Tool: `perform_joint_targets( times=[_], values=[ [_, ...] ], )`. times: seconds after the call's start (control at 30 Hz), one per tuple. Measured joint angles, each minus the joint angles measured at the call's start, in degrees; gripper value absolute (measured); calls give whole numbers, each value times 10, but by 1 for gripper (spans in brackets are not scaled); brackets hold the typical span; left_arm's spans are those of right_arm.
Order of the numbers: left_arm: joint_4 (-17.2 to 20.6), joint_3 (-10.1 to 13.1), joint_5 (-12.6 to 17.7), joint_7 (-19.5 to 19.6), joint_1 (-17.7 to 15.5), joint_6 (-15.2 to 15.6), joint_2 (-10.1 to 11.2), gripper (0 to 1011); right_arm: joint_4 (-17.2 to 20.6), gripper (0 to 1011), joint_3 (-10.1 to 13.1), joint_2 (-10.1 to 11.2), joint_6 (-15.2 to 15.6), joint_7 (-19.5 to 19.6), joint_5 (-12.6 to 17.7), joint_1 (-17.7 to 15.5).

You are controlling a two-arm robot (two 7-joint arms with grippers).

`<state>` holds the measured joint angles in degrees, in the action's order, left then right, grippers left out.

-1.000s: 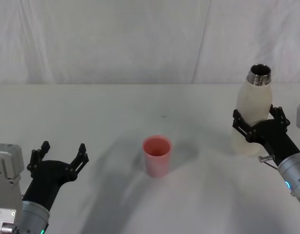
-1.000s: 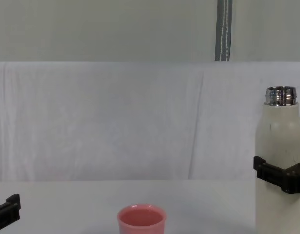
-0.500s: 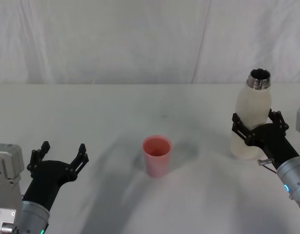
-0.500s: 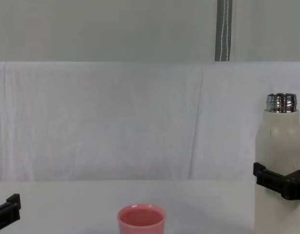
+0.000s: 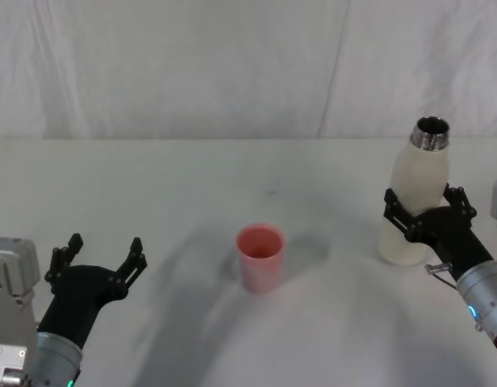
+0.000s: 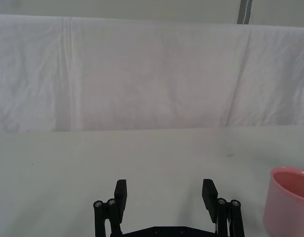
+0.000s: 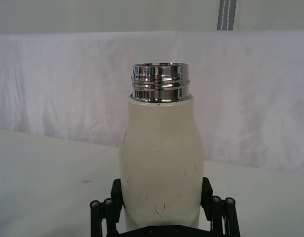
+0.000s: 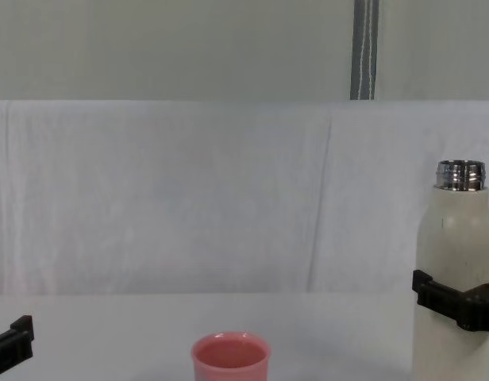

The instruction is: Grasp the thermos with one hand and pour water into the cup lid.

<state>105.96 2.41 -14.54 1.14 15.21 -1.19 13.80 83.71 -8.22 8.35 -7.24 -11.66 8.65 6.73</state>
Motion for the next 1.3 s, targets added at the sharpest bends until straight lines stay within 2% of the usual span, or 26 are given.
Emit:
perform_joint_targets(
  times=[0.5, 1.3],
  values=[
    [0, 0, 0, 0, 0, 0, 0, 1001, -27, 950, 0, -2, -8, -3, 9, 13],
    [0, 0, 0, 0, 0, 0, 0, 1001, -35, 950, 2, -2, -10, -6, 17, 19]
  ],
)
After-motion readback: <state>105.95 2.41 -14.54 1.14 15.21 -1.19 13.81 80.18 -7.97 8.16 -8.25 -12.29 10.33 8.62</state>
